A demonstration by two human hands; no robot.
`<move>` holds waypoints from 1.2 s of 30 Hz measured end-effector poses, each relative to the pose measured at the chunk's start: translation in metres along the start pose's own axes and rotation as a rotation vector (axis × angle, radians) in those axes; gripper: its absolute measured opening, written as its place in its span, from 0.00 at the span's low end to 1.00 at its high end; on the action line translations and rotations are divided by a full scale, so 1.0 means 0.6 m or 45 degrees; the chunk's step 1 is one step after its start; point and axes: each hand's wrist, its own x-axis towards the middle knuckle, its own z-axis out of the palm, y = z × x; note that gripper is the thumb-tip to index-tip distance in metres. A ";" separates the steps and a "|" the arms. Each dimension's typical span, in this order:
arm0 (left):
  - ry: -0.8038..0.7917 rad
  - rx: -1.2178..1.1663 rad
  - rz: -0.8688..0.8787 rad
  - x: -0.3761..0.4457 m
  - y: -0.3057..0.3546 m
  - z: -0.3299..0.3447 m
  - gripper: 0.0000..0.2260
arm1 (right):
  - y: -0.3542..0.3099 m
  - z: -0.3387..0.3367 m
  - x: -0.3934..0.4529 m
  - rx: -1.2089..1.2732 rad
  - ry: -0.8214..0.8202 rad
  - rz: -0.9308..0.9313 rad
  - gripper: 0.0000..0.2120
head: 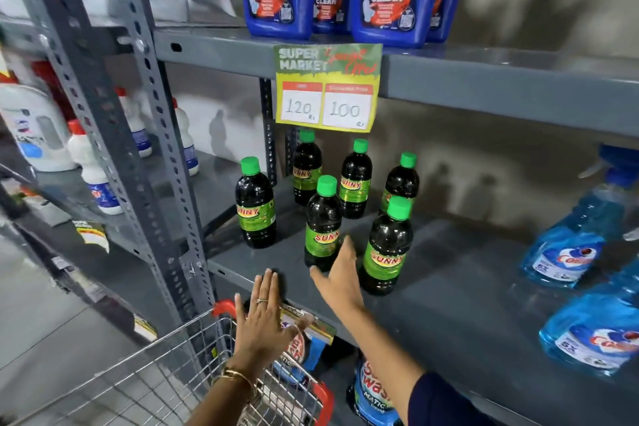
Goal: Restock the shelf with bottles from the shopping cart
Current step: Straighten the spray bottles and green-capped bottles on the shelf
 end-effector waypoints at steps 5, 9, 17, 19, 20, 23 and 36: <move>0.052 -0.073 -0.008 0.000 0.001 0.007 0.47 | 0.013 0.027 0.047 0.155 0.013 0.162 0.46; 0.073 -0.079 -0.015 0.001 0.000 0.011 0.45 | 0.021 0.043 0.051 0.148 0.034 0.248 0.35; 0.073 -0.077 -0.026 0.001 0.002 0.016 0.46 | 0.012 0.071 0.052 0.047 0.232 0.192 0.33; 0.059 -0.072 -0.021 0.001 0.002 0.016 0.46 | 0.008 0.074 0.051 0.023 0.268 0.183 0.34; 0.054 -0.064 -0.021 0.001 0.002 0.015 0.47 | 0.006 0.075 0.051 0.008 0.282 0.178 0.34; 0.042 -0.060 -0.023 0.001 0.003 0.014 0.47 | 0.002 0.076 0.050 -0.041 0.294 0.175 0.34; -0.087 0.108 -0.037 0.000 0.010 -0.003 0.50 | -0.007 0.040 0.002 -0.040 -0.057 0.287 0.40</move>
